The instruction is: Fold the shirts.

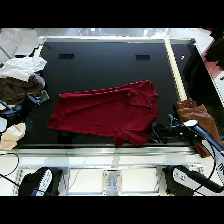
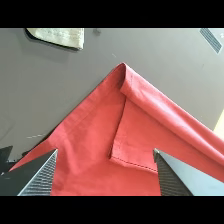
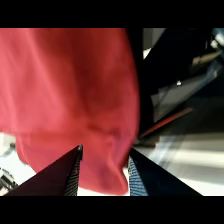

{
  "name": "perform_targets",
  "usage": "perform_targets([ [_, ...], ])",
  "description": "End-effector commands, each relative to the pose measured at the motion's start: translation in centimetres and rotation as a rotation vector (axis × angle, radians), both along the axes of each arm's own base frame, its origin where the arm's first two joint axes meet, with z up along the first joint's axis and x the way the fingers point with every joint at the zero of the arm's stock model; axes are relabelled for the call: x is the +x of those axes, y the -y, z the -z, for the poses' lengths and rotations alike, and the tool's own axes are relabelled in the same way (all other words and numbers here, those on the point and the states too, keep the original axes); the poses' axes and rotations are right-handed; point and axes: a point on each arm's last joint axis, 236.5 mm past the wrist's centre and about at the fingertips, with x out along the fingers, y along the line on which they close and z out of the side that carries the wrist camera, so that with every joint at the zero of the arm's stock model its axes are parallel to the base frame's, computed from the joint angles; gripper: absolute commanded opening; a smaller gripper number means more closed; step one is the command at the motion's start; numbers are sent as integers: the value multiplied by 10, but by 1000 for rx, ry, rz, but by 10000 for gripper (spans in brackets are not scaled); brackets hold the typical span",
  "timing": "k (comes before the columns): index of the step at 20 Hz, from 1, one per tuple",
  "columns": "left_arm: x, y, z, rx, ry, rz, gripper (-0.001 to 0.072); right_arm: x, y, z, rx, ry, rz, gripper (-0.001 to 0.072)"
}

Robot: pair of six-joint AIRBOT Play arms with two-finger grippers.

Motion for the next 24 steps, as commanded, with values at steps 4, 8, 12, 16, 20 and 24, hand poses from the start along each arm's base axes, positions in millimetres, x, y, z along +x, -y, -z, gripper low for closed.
perform_targets([
  [4, -12, -11, 37, -67, -109, -79, 697, 18, -9, 5, -36, 65, 33, 119],
  [8, -31, 1, 96, -338, -233, -197, 690, 16, -13, 1, -16, 60, 21, 23],
  [12, -36, 30, 124, -509, -327, -164, 690, 13, -18, -3, 8, 64, -5, 23],
  [16, -58, 9, 149, -603, -440, -292, 690, 18, -22, -7, 31, 87, 7, 23],
  [20, -62, 3, 160, -615, -463, -294, 690, 25, -23, -11, 47, 96, 38, 22],
  [24, -50, 7, 171, -647, -449, -248, 614, 25, -26, -13, 64, 93, 43, 23],
])
